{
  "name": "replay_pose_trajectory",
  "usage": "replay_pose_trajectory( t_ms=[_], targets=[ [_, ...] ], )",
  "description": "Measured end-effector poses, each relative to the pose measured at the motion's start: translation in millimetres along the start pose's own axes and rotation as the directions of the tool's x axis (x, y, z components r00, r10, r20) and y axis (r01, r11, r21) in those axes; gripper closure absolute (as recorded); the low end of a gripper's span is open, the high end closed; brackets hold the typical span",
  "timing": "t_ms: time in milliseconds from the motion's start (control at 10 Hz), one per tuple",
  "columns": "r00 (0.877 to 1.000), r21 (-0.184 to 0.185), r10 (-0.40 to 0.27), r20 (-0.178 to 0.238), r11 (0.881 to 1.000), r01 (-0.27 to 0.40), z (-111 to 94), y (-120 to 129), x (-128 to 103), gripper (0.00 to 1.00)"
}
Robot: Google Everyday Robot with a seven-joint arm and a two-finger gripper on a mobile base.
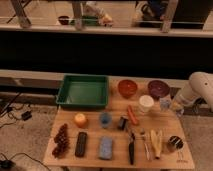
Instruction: Place towel in table surface
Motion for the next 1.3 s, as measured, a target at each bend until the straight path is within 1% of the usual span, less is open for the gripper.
replay_pose_trajectory(
  t_ms=[200,500,900,1300],
  targets=[
    [1.000,-0.021,0.003,-0.014,1.000,-0.003,13,0,3,0.84],
    [0.999,-0.043,0.004,-0.035,0.999,-0.006,24,1,7,0.84],
    [0.999,-0.065,0.005,-0.054,0.998,-0.009,32,2,11,0.84],
    [0.998,-0.083,-0.005,-0.061,0.997,0.000,37,4,14,0.84]
  ],
)
